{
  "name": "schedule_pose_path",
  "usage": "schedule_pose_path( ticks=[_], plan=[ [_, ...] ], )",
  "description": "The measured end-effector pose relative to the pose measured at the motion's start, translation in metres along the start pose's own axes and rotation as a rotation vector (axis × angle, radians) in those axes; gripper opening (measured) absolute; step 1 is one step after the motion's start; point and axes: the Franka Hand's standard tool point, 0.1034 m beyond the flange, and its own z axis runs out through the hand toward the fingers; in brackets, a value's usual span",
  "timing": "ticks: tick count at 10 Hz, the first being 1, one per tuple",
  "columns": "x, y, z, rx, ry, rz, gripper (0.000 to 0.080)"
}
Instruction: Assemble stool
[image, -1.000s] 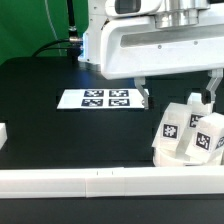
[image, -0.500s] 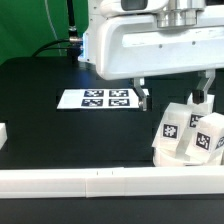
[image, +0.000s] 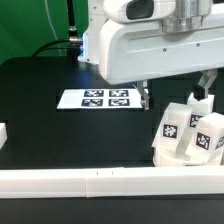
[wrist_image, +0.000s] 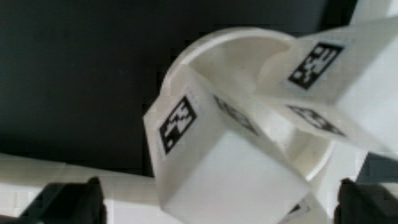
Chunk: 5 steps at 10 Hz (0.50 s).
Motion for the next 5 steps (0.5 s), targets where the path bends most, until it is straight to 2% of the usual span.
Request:
schedule_pose_path(
  ticks=[1, 2, 5],
  plan=[
    [-0.0062, -0.0025, 0.0014, 0.008, -0.075, 0.008, 0.0649],
    [-0.0005, -0.0001, 0.0006, 0.000, -0.053, 0.006, 0.0649],
    [-0.0012, 0.0018, 0.0023, -0.006, -0.057, -0.082, 0.0649]
  ],
)
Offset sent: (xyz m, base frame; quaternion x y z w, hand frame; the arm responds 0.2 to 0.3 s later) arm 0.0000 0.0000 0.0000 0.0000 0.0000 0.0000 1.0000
